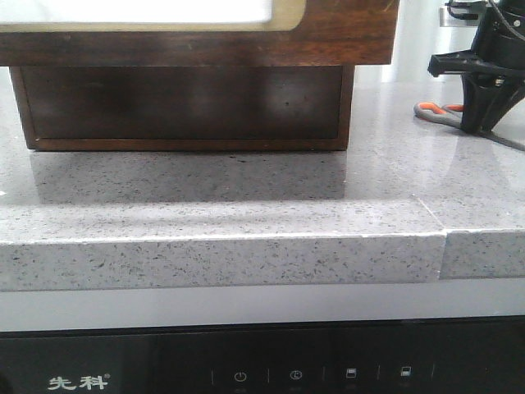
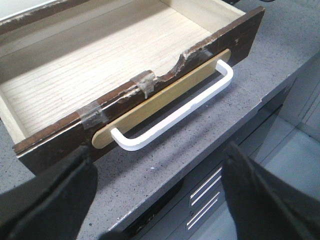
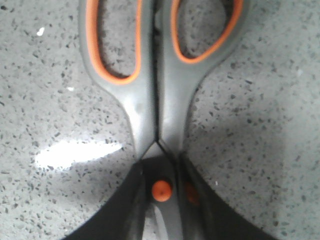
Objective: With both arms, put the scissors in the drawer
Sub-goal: 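Lift the scissors with the right gripper and carry them over the drawer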
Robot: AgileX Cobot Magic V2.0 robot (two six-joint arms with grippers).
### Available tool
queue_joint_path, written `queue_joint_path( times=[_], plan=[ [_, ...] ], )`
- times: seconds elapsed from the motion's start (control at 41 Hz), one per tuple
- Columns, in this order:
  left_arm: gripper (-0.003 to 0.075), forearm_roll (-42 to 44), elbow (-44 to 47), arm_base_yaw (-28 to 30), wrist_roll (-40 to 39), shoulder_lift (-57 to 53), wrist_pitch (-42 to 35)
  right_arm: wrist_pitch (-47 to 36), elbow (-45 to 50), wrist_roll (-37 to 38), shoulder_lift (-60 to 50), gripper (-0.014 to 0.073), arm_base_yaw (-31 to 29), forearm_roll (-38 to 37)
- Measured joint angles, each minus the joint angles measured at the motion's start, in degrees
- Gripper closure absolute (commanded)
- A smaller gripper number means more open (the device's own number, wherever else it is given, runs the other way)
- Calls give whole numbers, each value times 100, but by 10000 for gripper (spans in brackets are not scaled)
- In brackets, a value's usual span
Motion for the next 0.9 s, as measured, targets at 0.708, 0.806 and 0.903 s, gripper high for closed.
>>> queue_joint_path(
  times=[0.708, 0.806, 0.903],
  plan=[
    [207, 0, 0, 0, 0, 0, 0, 311, 0, -230, -2595, 516, 267, 82],
    [207, 0, 0, 0, 0, 0, 0, 301, 0, -308, -3053, 516, 399, 90],
    [207, 0, 0, 0, 0, 0, 0, 301, 0, -418, -3444, 516, 564, 104]
  ],
)
